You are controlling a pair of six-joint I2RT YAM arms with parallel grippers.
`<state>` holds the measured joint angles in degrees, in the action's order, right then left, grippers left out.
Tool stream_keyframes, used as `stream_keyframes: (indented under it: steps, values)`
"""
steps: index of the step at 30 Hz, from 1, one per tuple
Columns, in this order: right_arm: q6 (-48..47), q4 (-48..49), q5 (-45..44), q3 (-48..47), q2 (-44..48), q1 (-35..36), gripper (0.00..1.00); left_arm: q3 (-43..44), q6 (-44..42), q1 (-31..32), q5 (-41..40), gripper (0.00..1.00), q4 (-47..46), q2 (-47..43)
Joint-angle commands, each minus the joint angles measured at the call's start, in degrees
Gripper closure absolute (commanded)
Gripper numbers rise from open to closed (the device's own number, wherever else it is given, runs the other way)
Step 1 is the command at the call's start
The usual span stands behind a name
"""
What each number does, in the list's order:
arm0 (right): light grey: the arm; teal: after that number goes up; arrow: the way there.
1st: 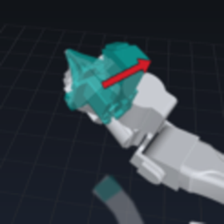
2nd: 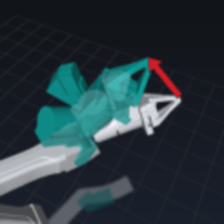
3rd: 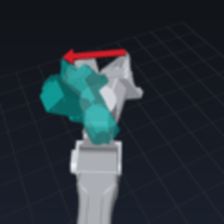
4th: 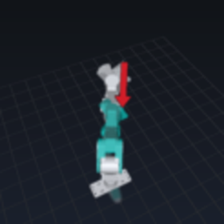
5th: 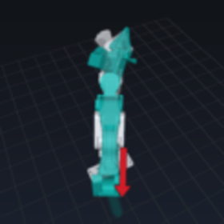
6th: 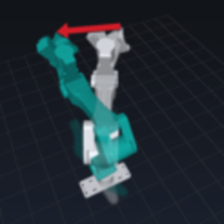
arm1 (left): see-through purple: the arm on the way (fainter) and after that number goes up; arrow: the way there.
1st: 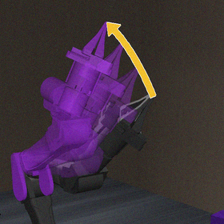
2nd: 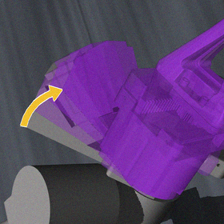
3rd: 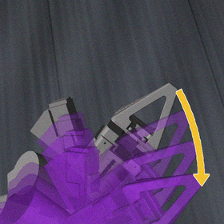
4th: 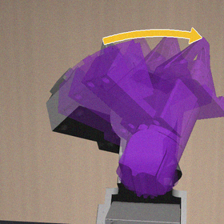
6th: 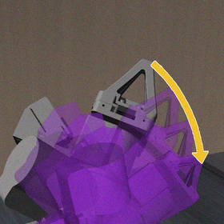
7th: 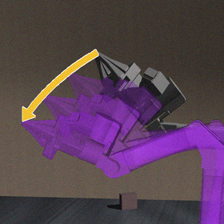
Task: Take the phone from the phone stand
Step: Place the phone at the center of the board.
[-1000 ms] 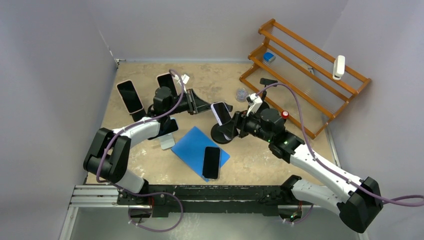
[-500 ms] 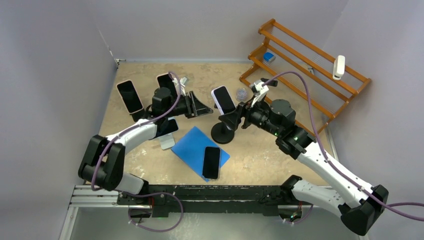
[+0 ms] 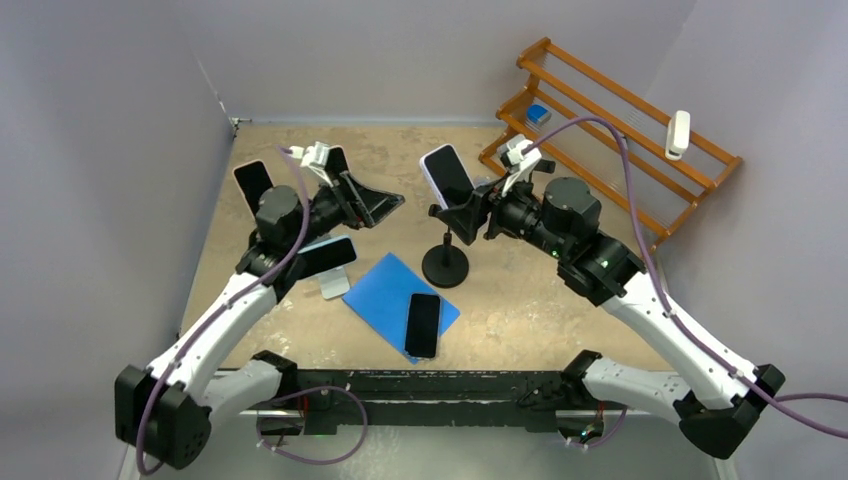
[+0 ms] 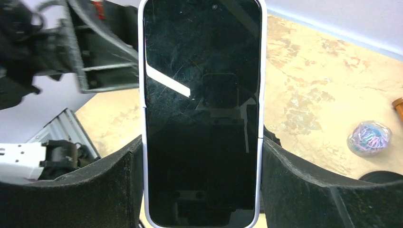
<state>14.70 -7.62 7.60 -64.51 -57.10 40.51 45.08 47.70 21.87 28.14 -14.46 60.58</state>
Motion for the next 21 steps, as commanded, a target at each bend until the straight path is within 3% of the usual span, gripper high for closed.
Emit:
stream_keyframes:
  steps: [1,6,13,21]
  values:
    - [-3.0,4.1,-8.9,-4.2,-1.5,4.0,1.0,-1.7,-1.1,0.0,-8.3,0.26,-3.7,-8.1]
    - [-0.8,8.8,-20.5,-3.5,-2.3,9.7,1.0,0.9,-0.3,0.0,-9.4,0.22,-0.6,-12.1]
    - [2.7,11.9,-34.1,-1.7,-4.7,17.5,1.0,7.8,1.3,0.0,-4.3,0.19,10.5,-10.8]
    - [6.5,10.6,-40.3,-3.2,-7.9,21.3,1.0,9.8,2.5,0.0,6.1,0.12,4.6,-7.9]
